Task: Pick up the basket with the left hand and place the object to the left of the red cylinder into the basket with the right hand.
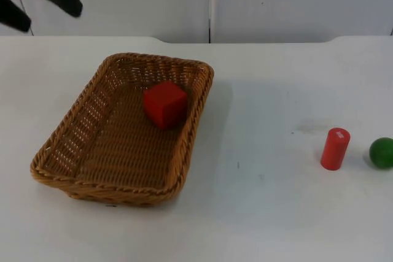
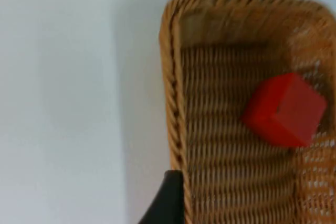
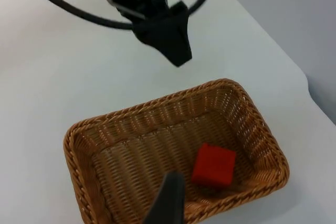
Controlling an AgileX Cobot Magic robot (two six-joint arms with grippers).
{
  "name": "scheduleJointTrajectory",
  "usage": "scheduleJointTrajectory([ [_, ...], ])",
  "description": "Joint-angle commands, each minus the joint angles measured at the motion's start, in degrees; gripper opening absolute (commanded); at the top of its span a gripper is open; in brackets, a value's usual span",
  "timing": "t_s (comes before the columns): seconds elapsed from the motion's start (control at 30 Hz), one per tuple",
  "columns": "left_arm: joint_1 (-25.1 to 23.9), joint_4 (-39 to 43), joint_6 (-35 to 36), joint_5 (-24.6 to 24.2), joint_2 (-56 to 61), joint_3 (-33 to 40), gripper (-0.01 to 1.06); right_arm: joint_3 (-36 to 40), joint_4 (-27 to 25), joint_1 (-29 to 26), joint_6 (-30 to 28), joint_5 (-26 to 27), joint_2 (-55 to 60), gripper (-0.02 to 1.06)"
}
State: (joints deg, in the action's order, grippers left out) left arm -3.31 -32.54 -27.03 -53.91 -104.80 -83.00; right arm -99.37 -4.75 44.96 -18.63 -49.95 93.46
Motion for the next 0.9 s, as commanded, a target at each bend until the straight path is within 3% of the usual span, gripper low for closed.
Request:
scheduleJointTrajectory([
  [0.0,-0.13,0.81,0.5,0.51,4.79,-0.31,0.83,-0.05,0.12,0.34,-0.21,0.11,-0.33,0.77],
  [0.87,-0.13,0.39,0.97,-0.65,17.77,-0.12,0.83,-0.05,0.12,0.34,0.2,-0.11,-0.33,0.77],
])
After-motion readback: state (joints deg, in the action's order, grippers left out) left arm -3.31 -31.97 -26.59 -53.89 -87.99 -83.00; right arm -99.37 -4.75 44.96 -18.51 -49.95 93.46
